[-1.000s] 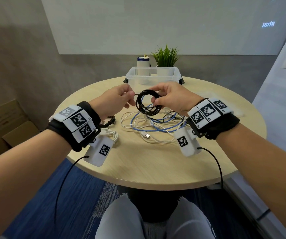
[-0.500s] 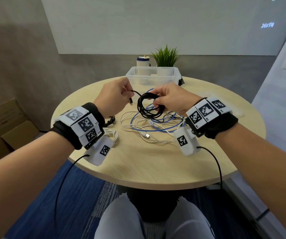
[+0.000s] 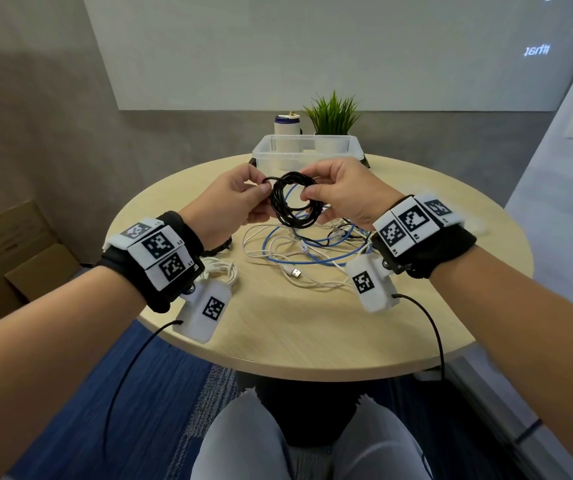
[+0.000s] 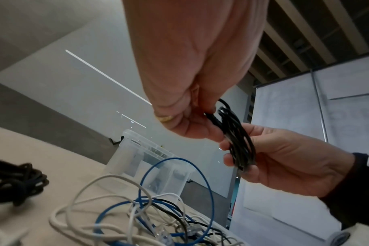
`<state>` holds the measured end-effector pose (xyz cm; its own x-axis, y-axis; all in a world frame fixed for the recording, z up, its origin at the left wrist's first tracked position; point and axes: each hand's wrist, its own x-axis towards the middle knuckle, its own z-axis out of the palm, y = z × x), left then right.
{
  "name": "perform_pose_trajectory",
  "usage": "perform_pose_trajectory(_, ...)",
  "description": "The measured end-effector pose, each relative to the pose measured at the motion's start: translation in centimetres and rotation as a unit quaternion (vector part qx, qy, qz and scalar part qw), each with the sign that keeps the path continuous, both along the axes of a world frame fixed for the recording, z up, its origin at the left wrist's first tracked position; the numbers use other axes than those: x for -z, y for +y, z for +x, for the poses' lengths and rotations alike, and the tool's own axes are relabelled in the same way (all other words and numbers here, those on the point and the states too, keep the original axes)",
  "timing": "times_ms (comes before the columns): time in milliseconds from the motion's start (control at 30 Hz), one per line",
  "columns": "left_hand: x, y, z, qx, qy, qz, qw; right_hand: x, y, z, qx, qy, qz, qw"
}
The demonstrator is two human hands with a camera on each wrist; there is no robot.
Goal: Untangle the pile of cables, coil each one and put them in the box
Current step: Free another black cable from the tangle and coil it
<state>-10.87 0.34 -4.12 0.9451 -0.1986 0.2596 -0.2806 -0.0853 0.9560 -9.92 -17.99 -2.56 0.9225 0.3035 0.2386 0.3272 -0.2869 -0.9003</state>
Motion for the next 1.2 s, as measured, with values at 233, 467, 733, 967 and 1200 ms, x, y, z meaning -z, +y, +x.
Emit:
perform_pose_trajectory(233,0.1,-0.3,-0.3,0.033,0.011,0.017,0.999,0.2,0.0,0.6,0.053,-0.005,0.007,0.999)
perform_pose_trajectory(467,0.1,-0.8,-0.6,0.035,0.069,-0.039,0.996,1.0,-0.2,1.1,0.078,-0.037,-0.01,0.996)
perform_pose_trajectory(733,0.9,-1.0,0.1,-0.044,0.05,-0.022,0.998,1.1,0.0,1.1,0.066,-0.038,-0.038,0.996)
perform_pose_trajectory(967,1.1,-1.7,0.1,-0.079,0.05,-0.06,0.994,1.1,-0.1,0.5,0.047,-0.071,-0.137,0.987)
perform_pose_trajectory(1200,1.2,-2.0,0.5,-0.111,0.053,-0.071,0.99,1.2,0.3,0.7,0.029,-0.07,-0.203,0.976)
